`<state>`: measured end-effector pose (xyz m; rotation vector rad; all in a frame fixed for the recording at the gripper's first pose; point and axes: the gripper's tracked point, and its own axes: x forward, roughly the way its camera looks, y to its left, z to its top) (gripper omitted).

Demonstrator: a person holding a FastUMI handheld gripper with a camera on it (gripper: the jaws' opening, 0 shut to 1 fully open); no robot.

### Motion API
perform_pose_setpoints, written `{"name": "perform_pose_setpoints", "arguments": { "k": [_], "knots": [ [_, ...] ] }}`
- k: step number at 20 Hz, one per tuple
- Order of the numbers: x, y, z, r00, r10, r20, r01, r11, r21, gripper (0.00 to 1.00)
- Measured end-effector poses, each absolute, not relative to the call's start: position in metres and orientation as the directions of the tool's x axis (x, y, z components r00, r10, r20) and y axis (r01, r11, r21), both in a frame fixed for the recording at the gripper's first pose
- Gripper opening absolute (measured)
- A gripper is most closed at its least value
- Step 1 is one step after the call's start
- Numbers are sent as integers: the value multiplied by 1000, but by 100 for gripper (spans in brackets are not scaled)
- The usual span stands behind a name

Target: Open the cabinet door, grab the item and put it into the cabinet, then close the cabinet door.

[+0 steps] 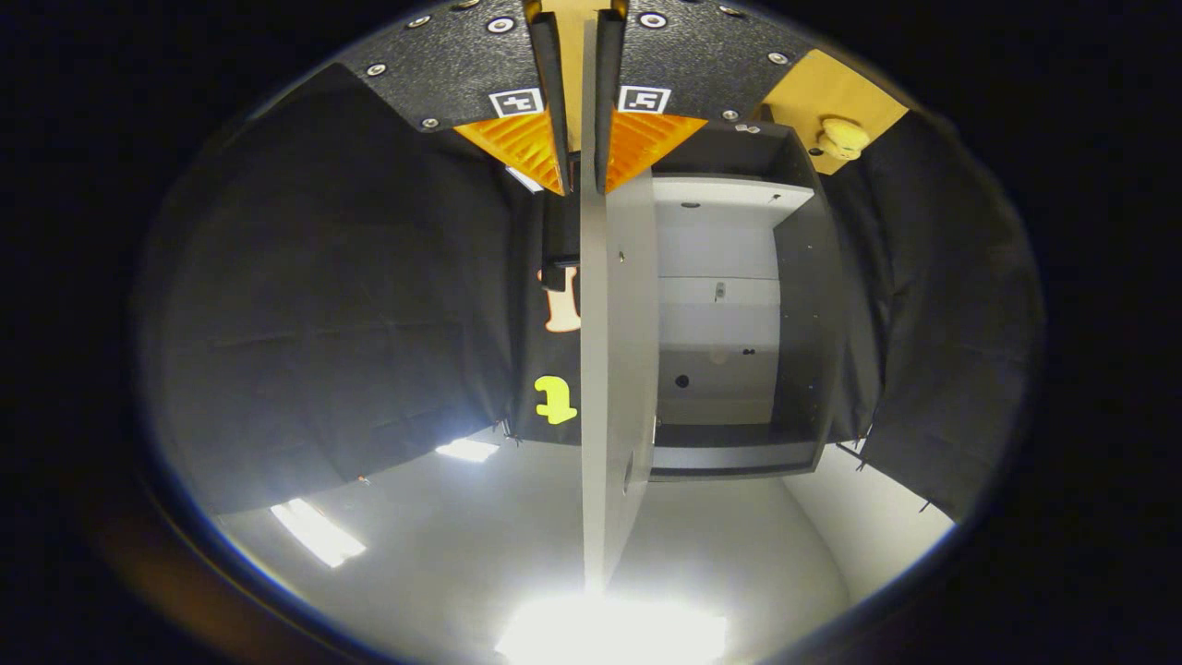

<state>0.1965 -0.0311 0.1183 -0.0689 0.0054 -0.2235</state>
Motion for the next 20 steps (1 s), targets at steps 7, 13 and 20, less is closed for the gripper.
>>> {"name": "perform_pose_setpoints", "arguments": {
  "k": [7,13,20],
  "knots": [
    [190,54,94,988,-120,101,133,983,-129,80],
    [199,133,22,998,-29,48,33,997,-70,94],
    [208,191,-62,999,34,-27,-34,999,-6,94]
  ]
}}
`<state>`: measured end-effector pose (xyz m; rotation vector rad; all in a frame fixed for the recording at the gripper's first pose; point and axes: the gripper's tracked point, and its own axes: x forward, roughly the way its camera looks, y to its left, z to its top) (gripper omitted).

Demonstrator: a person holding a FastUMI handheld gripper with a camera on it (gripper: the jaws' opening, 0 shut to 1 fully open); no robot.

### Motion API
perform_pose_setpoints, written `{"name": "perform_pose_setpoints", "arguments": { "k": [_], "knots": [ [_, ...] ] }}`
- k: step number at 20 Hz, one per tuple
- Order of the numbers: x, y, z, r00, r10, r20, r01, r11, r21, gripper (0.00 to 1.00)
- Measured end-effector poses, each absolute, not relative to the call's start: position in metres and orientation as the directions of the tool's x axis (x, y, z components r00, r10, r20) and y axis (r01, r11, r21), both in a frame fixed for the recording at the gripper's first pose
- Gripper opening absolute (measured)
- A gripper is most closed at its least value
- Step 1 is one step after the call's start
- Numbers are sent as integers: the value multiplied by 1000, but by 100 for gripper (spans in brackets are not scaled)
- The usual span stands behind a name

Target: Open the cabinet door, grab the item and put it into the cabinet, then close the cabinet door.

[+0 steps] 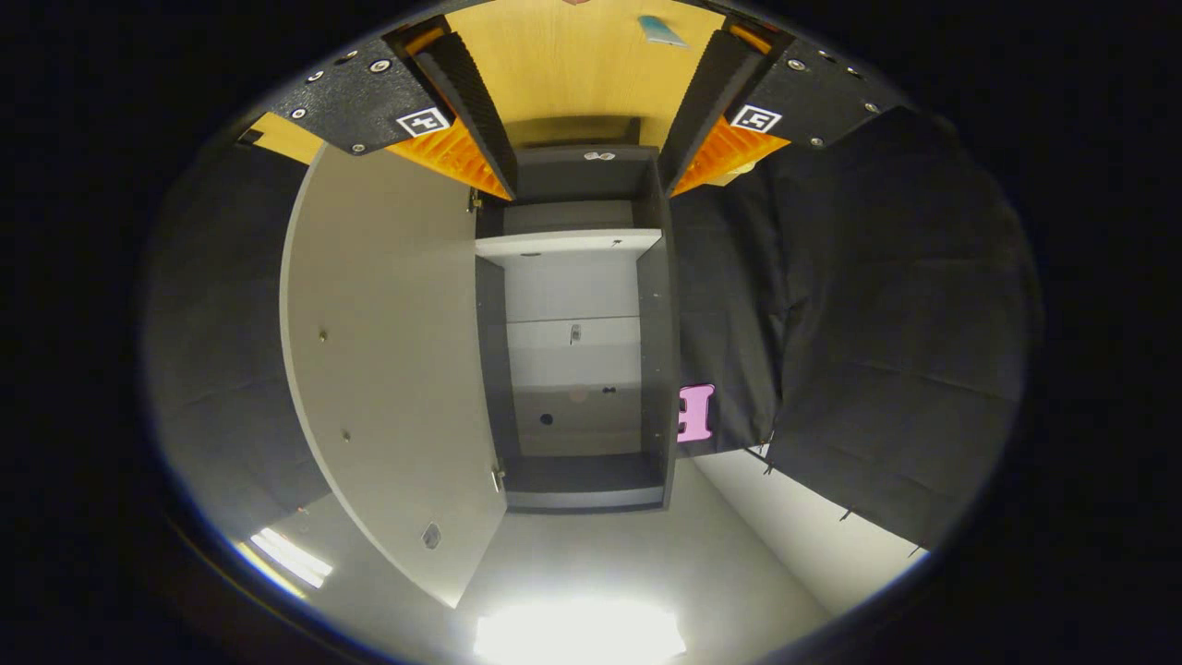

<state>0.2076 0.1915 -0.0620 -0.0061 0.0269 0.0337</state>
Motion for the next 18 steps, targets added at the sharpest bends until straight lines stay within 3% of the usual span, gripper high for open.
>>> {"name": "perform_pose_setpoints", "arguments": {
  "k": [18],
  "knots": [
    [211,261,-270,929,109,-353,-104,994,34,94]
  ]
}}
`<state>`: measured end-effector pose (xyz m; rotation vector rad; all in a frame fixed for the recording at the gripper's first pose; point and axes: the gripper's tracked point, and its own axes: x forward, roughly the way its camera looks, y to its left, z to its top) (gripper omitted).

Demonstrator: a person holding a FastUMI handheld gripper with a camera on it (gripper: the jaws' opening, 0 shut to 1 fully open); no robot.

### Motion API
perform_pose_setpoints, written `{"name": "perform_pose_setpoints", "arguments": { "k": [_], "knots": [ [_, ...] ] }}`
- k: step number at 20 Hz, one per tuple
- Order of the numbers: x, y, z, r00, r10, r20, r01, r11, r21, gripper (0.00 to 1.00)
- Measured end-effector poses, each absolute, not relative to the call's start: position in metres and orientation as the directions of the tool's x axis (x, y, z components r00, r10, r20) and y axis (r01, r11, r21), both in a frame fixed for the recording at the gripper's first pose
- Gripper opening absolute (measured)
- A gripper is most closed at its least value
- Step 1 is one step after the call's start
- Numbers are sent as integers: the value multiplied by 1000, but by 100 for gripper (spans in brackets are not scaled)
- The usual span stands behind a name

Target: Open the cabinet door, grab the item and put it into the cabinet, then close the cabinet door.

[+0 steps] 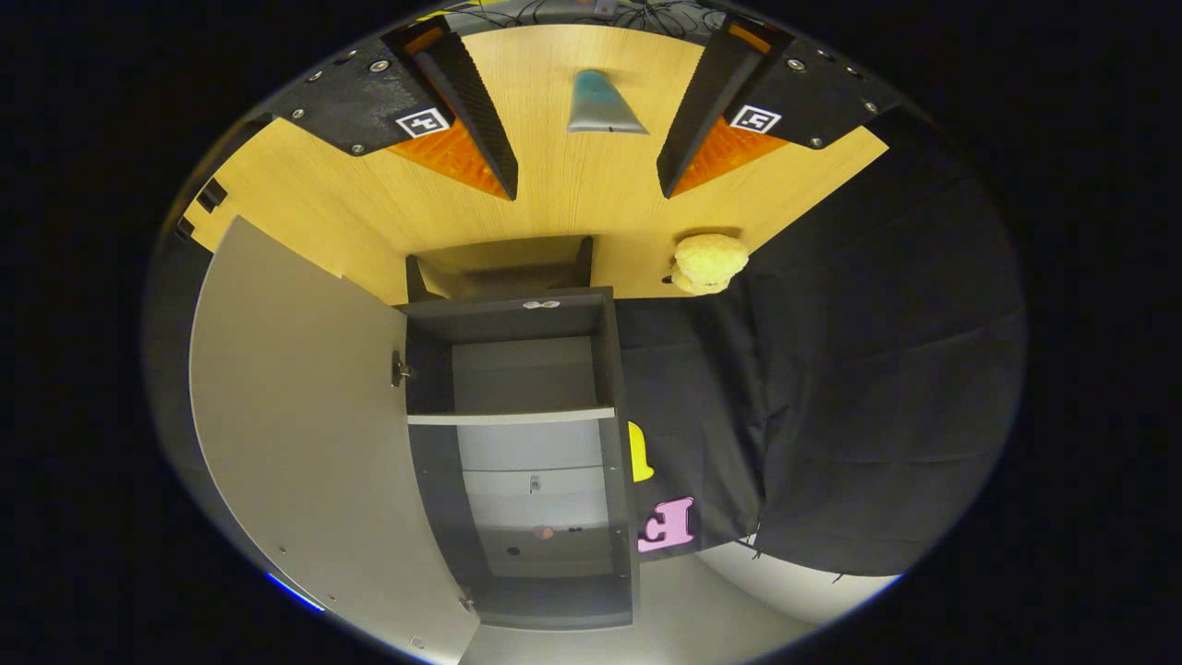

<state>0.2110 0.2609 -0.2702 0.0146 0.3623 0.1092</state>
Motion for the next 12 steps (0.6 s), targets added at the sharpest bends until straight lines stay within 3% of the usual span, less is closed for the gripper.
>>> {"name": "perform_pose_setpoints", "arguments": {
  "k": [12],
  "knots": [
    [196,265,-365,830,81,-552,-84,996,21,92]
  ]
}}
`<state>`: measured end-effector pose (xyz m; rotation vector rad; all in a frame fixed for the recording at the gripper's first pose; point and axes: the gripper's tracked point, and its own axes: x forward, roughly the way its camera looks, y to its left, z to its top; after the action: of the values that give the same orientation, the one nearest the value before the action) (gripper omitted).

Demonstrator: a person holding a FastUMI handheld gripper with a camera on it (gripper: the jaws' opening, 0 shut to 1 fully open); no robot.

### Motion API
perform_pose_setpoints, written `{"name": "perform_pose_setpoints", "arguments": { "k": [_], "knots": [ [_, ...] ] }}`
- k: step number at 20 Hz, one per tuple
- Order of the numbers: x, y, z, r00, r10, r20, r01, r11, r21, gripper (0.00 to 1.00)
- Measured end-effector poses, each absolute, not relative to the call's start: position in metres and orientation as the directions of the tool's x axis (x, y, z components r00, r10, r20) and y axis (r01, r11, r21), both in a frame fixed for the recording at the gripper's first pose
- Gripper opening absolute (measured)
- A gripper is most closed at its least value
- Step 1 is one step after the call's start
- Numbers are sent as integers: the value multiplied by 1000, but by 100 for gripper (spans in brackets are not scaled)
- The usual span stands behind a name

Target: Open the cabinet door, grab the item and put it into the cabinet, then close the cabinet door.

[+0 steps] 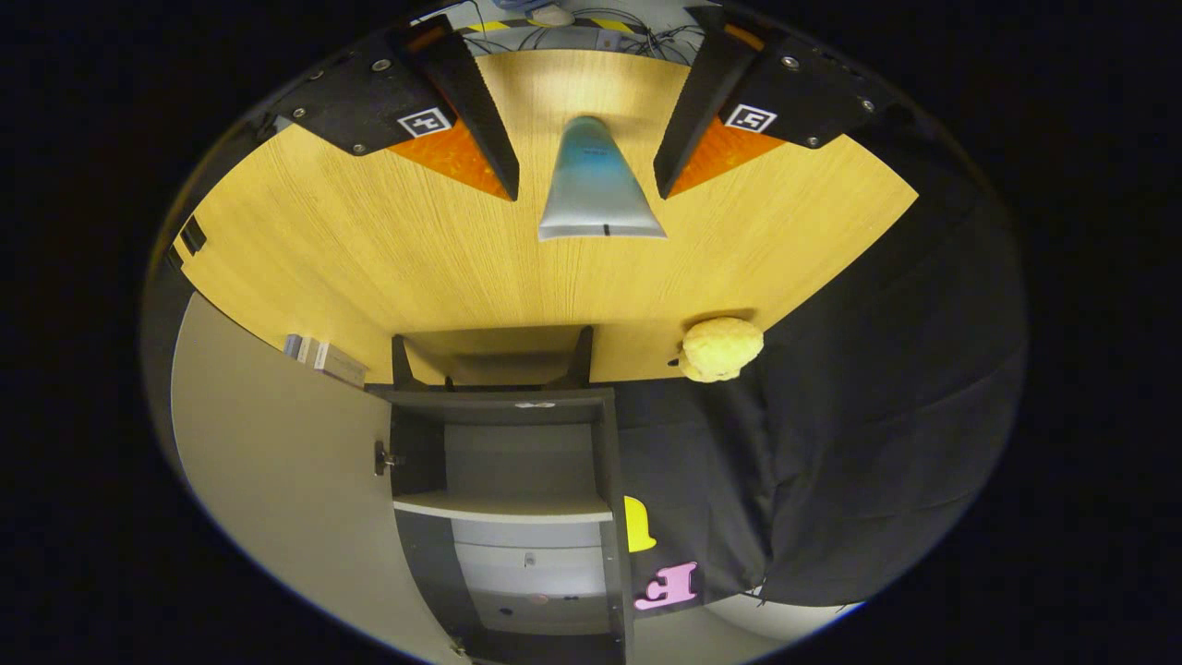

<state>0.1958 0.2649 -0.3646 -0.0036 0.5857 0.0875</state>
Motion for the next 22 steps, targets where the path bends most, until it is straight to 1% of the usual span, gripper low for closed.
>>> {"name": "perform_pose_setpoints", "arguments": {
  "k": [2,3,5,9,13,22],
  "knots": [
    [195,266,-372,818,91,-569,-90,995,30,85],
    [194,267,-371,813,93,-575,-95,995,27,72],
    [194,267,-367,807,103,-581,-109,994,24,51],
    [210,264,-336,821,129,-556,-138,990,26,50],
    [232,254,-293,842,134,-523,-141,990,27,50],
    [310,221,-191,888,131,-440,-136,990,20,50]
  ]
}}
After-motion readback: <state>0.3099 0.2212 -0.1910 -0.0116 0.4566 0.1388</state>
